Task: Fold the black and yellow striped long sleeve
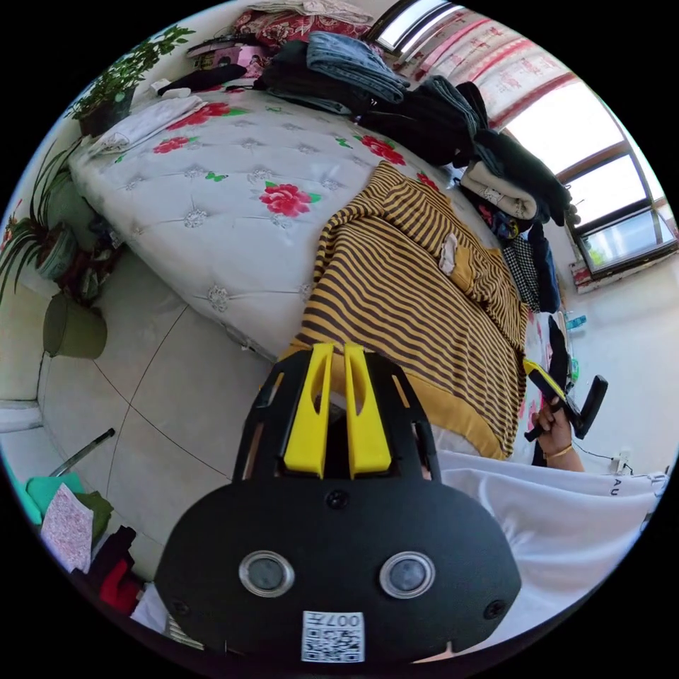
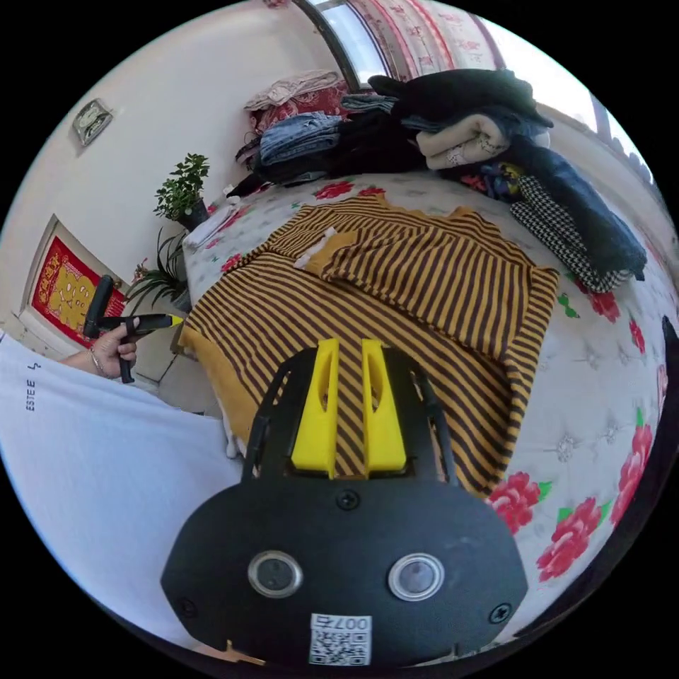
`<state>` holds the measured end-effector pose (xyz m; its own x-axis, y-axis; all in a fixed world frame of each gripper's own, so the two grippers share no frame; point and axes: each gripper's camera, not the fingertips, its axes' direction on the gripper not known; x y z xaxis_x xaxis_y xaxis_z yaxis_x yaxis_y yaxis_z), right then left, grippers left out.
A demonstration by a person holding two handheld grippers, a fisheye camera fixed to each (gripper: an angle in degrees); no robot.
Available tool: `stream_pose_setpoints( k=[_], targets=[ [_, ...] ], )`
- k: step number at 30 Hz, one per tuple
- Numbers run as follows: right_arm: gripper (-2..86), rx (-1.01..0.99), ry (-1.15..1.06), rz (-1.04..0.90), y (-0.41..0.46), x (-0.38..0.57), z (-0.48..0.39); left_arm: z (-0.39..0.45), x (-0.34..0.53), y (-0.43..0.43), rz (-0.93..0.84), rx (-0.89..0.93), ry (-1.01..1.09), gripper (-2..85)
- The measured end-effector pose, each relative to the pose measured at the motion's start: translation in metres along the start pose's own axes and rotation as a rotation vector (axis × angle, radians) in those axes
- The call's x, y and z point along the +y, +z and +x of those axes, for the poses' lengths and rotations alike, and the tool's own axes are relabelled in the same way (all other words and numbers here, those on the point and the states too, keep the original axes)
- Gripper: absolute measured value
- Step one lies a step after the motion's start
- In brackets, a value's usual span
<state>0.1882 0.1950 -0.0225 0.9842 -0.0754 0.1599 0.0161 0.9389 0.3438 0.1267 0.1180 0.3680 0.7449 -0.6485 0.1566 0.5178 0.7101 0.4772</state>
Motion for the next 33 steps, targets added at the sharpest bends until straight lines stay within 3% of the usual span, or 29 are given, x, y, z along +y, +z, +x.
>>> stream_pose_setpoints(
  k=[7,12,15,19,22,24,29,33],
  targets=[
    [4.8,0.186,0.242,0.033,-0.038,0.046,0.019,-0.023,-0.026,-0.002,0.000,0.052,0.137,6.0],
    [5.5,0.147,0.287,0.047,-0.014,0.023,-0.004,0.063,-0.104,0.015,0.064,0.155,0.444,7.5],
    [6.0,0.117,0.324,0.037,0.000,0.019,-0.023,0.128,-0.146,0.059,-0.008,0.247,0.551,8.7],
    [6.5,0.129,0.383,0.020,0.000,0.036,-0.041,0.199,-0.179,0.131,-0.124,0.133,0.634,9.4],
    [6.6,0.195,0.397,-0.035,-0.005,0.050,-0.046,0.218,-0.188,0.160,-0.215,0.006,0.652,3.9],
    [6.7,0.220,0.399,-0.044,-0.012,0.058,-0.045,0.222,-0.193,0.150,-0.230,0.055,0.665,0.8],
    [7.7,0.266,0.469,-0.024,-0.030,0.079,-0.020,0.185,-0.192,0.079,-0.003,0.019,0.645,0.4],
    [8.9,0.261,0.526,-0.056,-0.035,0.097,0.015,0.125,-0.180,0.064,-0.047,-0.001,0.536,4.6]
  ],
)
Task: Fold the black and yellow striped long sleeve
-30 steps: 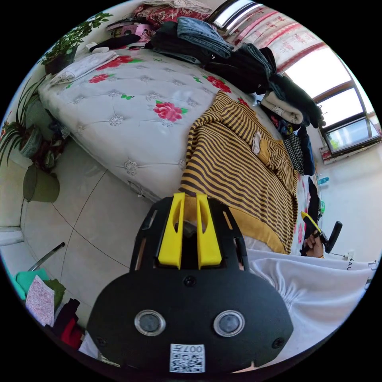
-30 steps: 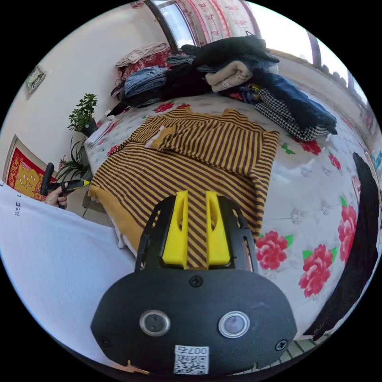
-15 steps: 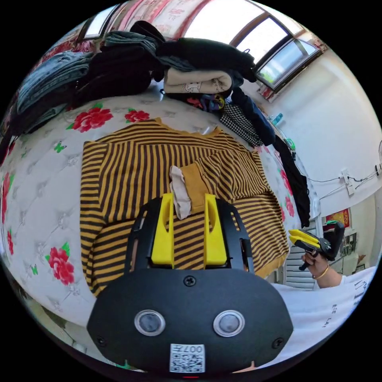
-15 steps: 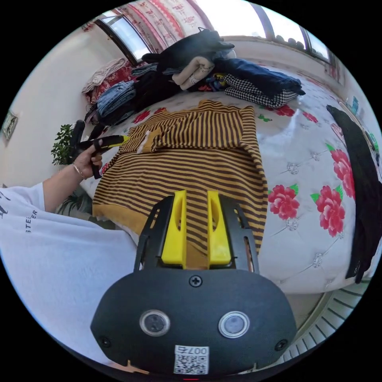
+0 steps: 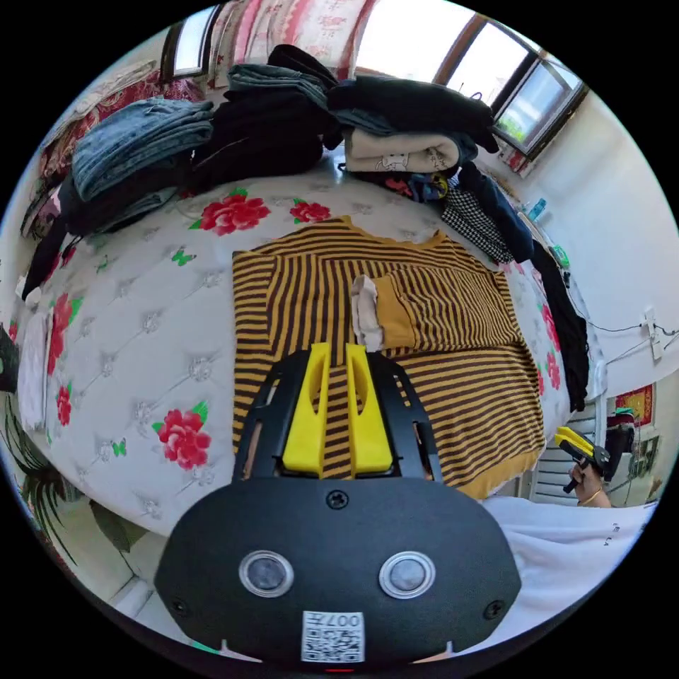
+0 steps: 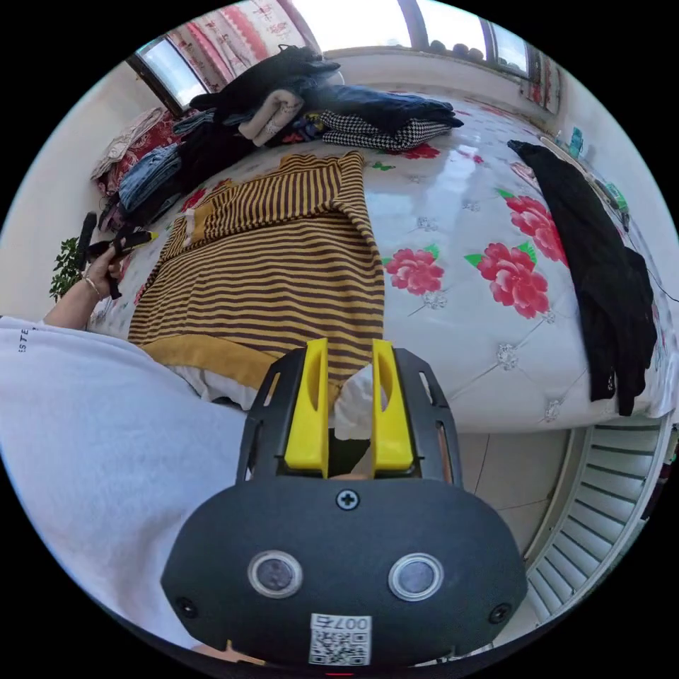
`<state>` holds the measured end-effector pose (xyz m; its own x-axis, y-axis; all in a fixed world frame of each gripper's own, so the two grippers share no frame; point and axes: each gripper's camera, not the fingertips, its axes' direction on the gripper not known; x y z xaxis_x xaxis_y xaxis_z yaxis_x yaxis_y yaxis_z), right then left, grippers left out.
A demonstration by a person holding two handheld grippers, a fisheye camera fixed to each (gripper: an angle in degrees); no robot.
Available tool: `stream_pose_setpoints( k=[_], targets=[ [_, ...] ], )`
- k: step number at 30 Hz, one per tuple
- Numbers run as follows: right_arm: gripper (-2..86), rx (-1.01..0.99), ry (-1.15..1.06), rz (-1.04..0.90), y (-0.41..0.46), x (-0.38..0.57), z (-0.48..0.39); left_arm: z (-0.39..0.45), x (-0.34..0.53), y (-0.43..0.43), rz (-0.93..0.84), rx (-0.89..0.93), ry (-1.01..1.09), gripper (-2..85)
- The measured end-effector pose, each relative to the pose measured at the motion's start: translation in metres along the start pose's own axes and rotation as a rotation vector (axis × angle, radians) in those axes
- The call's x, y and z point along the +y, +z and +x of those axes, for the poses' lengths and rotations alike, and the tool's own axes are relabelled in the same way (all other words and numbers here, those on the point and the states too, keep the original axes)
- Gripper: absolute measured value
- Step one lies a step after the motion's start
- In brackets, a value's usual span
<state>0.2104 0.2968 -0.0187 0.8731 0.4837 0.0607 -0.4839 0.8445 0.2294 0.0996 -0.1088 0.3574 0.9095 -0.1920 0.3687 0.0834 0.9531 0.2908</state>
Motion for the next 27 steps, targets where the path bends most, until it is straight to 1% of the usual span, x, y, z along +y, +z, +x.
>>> stream_pose_setpoints(
  k=[3,5,7,8,10,12,14,15,17,18,19,20,21,22,24,26,27],
  targets=[
    [9.5,-0.025,0.023,-0.028,0.003,0.002,0.027,-0.032,0.068,-0.010,-0.024,-0.011,-0.115,8.2],
    [9.9,-0.058,0.032,-0.064,0.006,0.004,0.042,-0.054,0.131,-0.019,-0.046,-0.041,-0.219,10.2],
    [10.3,-0.096,0.013,-0.116,0.011,0.004,0.057,-0.071,0.174,-0.026,-0.048,-0.076,-0.315,11.4],
    [10.3,-0.106,0.002,-0.134,0.013,0.004,0.059,-0.083,0.197,-0.030,-0.040,-0.071,-0.377,11.9],
    [10.4,-0.154,-0.036,-0.235,0.024,-0.001,0.068,-0.096,0.215,-0.029,-0.047,-0.030,-0.421,13.2],
    [10.4,-0.195,-0.054,-0.307,0.033,-0.008,0.074,-0.099,0.217,-0.018,-0.097,0.018,-0.393,14.6],
    [9.9,-0.160,-0.062,-0.316,0.032,-0.017,0.081,-0.099,0.207,-0.003,-0.135,0.063,-0.360,14.9],
    [9.5,-0.157,-0.057,-0.348,0.032,-0.025,0.086,-0.099,0.203,-0.003,-0.150,0.036,-0.361,14.9],
    [9.0,-0.168,-0.073,-0.388,0.032,-0.035,0.091,-0.105,0.189,0.000,-0.246,0.007,-0.330,13.2],
    [8.5,-0.166,-0.095,-0.406,0.032,-0.040,0.093,-0.106,0.185,0.000,-0.273,0.009,-0.313,11.7],
    [8.0,-0.157,-0.120,-0.422,0.032,-0.043,0.094,-0.107,0.177,0.003,-0.346,0.023,-0.259,8.6],
    [7.5,-0.153,-0.134,-0.430,0.032,-0.045,0.094,-0.105,0.169,0.004,-0.387,0.084,-0.197,3.2],
    [6.7,-0.153,-0.159,-0.449,0.033,-0.048,0.095,-0.104,0.166,0.004,-0.401,0.103,-0.171,0.5],
    [6.1,-0.151,-0.175,-0.466,0.034,-0.050,0.097,-0.102,0.160,0.004,-0.423,0.136,-0.118,-0.1],
    [5.2,-0.161,-0.211,-0.483,0.030,-0.054,0.103,-0.104,0.151,0.001,-0.419,0.200,-0.075,-0.6],
    [4.4,-0.218,-0.223,-0.488,0.022,-0.059,0.114,-0.122,0.139,-0.012,-0.341,0.364,-0.105,-0.9],
    [3.9,-0.272,-0.213,-0.475,0.012,-0.064,0.127,-0.128,0.136,-0.017,-0.304,0.416,-0.120,-0.9]
  ],
)
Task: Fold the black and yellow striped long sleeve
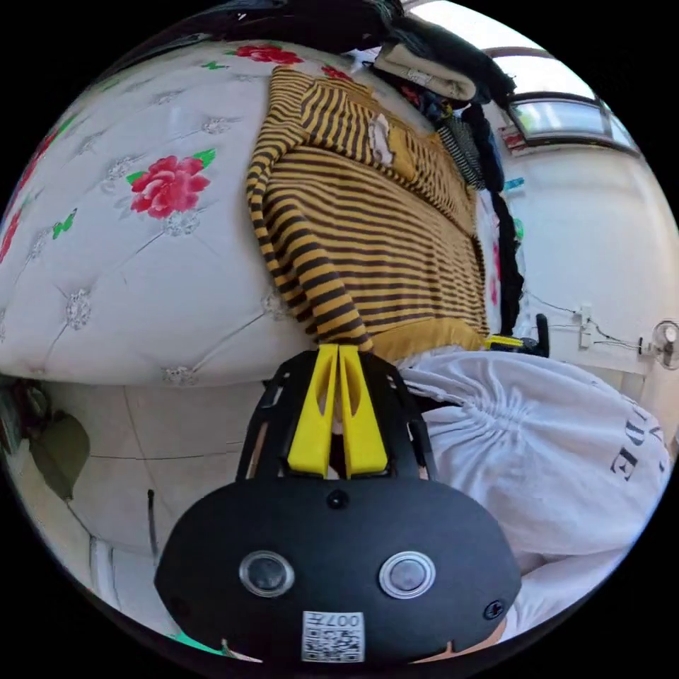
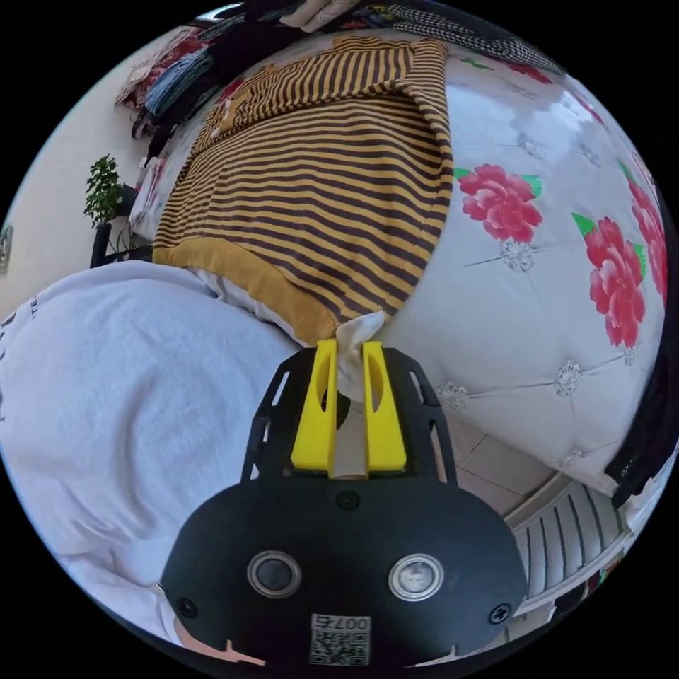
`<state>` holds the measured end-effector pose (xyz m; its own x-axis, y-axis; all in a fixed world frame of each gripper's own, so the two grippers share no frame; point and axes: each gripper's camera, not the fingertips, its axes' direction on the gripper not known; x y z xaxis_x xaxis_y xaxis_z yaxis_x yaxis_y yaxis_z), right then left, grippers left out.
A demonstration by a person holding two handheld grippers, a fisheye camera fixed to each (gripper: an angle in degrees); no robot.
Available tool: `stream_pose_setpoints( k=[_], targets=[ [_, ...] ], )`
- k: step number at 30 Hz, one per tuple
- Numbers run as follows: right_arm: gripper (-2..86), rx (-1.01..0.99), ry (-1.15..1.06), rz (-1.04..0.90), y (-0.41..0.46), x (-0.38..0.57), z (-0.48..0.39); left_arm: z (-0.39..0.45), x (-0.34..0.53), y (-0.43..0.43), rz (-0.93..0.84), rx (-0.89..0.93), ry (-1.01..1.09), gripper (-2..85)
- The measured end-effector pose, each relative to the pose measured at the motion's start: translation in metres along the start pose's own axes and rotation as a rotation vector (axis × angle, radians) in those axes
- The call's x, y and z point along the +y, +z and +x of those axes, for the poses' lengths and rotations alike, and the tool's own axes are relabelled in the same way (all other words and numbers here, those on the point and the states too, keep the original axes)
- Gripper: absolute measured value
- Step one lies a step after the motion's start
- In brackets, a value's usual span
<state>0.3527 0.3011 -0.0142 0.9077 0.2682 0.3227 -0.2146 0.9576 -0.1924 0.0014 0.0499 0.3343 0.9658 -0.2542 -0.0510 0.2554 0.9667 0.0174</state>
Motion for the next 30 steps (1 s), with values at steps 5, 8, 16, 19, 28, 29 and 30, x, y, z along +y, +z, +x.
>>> stream_pose_setpoints(
  k=[5,8,16,19,28,29,30],
  targets=[
    [1.0,-0.389,0.021,0.278,-0.088,0.005,0.056,-0.049,-0.024,-0.077,0.478,0.609,-0.018,-0.8],
    [0.3,-0.535,0.037,0.392,-0.135,-0.008,0.082,-0.055,-0.044,-0.098,0.485,0.417,-0.099,-0.3],
    [-0.1,-0.341,-0.003,0.289,-0.110,0.013,0.084,-0.042,0.039,-0.030,0.305,-0.128,-0.191,13.8],
    [-0.1,-0.435,0.062,0.386,-0.108,0.040,0.105,-0.053,0.083,-0.003,0.296,-0.133,-0.287,16.0],
    [-0.1,-0.425,0.075,0.385,-0.128,0.057,0.139,-0.080,0.031,0.006,-0.023,0.313,-0.084,6.2],
    [-0.1,-0.432,0.074,0.389,-0.132,0.057,0.142,-0.087,0.020,-0.006,-0.034,0.431,-0.074,6.0],
    [-0.1,-0.450,0.071,0.402,-0.141,0.055,0.148,-0.089,0.015,-0.016,-0.008,0.474,-0.061,5.9]
  ],
)
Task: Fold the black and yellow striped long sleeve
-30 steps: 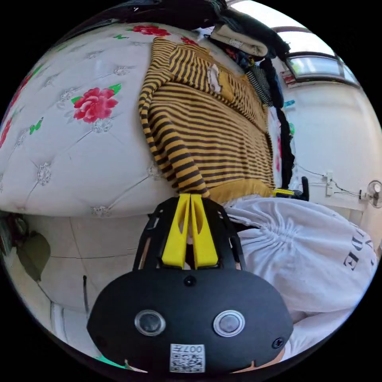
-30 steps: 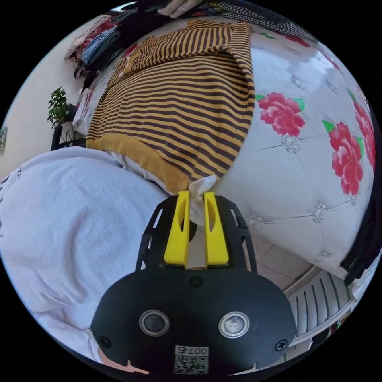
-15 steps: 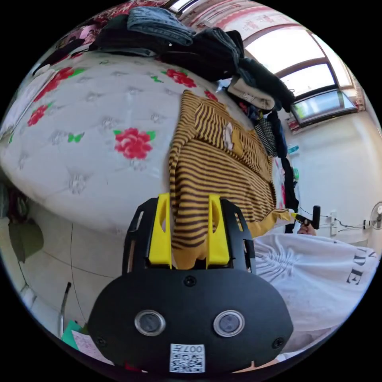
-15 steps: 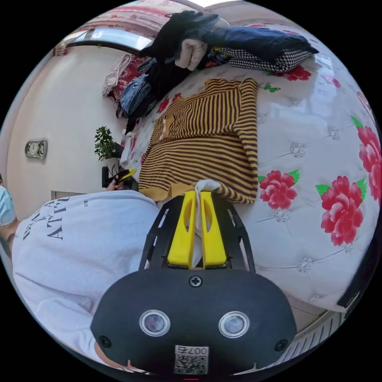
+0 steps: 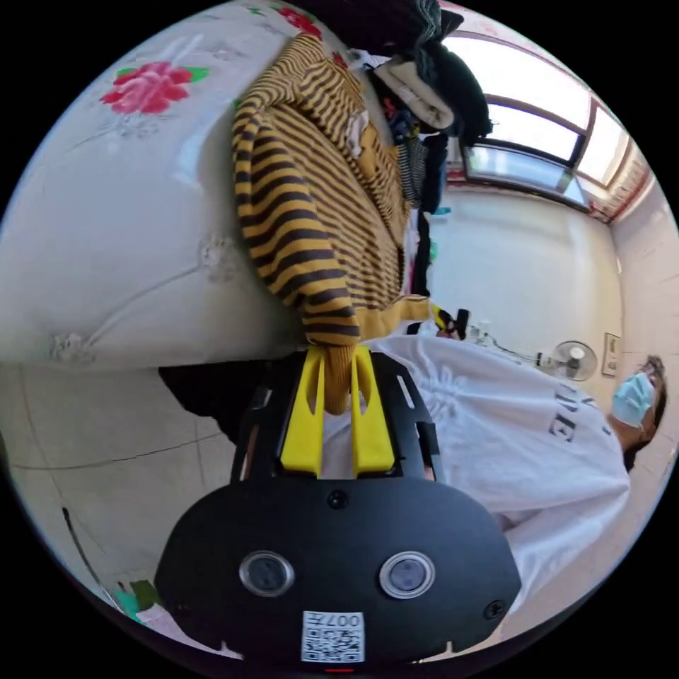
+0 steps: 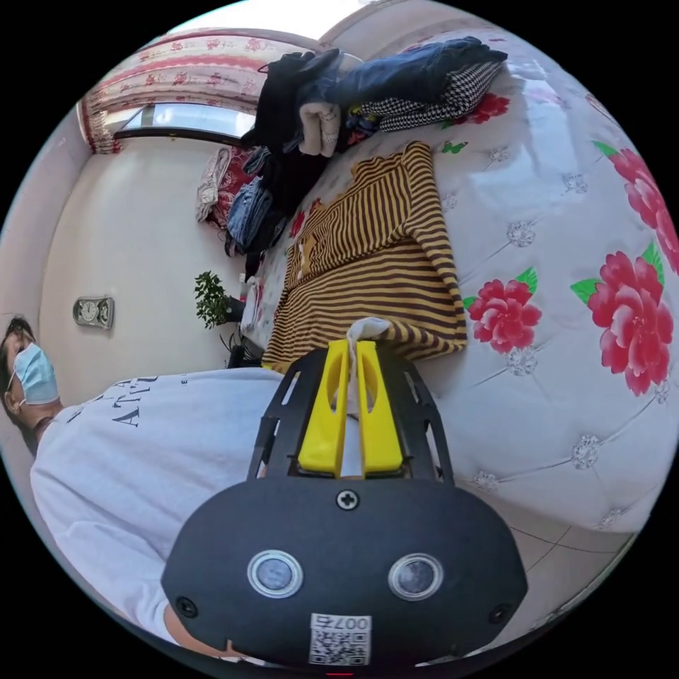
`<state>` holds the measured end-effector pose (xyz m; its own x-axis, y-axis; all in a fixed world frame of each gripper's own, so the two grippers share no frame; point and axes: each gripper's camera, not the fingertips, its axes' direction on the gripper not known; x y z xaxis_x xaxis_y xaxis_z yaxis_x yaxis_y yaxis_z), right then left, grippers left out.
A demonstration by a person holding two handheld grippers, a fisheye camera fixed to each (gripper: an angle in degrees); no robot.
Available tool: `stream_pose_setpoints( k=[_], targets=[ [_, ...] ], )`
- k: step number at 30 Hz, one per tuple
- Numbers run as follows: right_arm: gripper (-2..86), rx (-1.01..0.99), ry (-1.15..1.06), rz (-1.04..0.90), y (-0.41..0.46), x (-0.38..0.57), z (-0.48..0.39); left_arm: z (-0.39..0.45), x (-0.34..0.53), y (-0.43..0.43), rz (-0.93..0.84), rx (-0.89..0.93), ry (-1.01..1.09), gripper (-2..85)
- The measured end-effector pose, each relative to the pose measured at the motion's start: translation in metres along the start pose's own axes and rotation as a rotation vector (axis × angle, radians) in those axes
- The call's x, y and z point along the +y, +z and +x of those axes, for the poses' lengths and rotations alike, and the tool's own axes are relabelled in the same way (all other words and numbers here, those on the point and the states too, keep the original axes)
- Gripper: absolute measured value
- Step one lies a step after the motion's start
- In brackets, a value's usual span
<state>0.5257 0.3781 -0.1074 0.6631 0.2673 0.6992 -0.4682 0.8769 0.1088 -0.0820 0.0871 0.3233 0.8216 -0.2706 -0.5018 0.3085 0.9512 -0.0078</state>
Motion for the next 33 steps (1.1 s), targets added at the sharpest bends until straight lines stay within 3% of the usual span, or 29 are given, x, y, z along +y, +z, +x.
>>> stream_pose_setpoints(
  k=[2,6,9,13,15,20,22,28,33],
  targets=[
    [-0.1,-0.029,-0.007,0.009,-0.015,-0.014,0.002,0.016,-0.027,-0.040,0.088,0.183,0.120,5.7],
    [0.2,-0.112,-0.035,0.140,-0.057,-0.070,0.000,0.032,-0.086,-0.089,0.282,0.306,0.154,5.9],
    [0.8,-0.154,-0.006,0.352,-0.083,-0.123,0.001,0.026,-0.135,-0.103,0.552,0.301,-0.023,6.6],
    [3.4,0.081,0.077,0.457,-0.069,-0.168,0.009,0.020,-0.170,-0.077,0.743,0.212,-0.197,11.4],
    [4.4,0.158,0.103,0.432,-0.055,-0.167,0.020,0.026,-0.173,-0.071,0.749,0.105,-0.173,11.6],
    [7.1,0.239,0.135,0.382,-0.025,-0.124,0.065,0.037,-0.152,-0.063,0.615,-0.363,-0.093,11.6],
    [8.8,0.239,0.204,0.369,-0.017,-0.102,0.090,0.036,-0.136,-0.062,0.620,-0.434,-0.087,11.3],
    [10.8,0.052,0.393,0.380,0.015,-0.074,0.141,0.016,-0.094,-0.053,0.649,-0.370,-0.180,11.7],
    [9.3,-0.027,0.441,0.482,0.025,-0.111,0.143,-0.004,-0.082,-0.053,0.689,-0.276,-0.241,11.2]
  ],
)
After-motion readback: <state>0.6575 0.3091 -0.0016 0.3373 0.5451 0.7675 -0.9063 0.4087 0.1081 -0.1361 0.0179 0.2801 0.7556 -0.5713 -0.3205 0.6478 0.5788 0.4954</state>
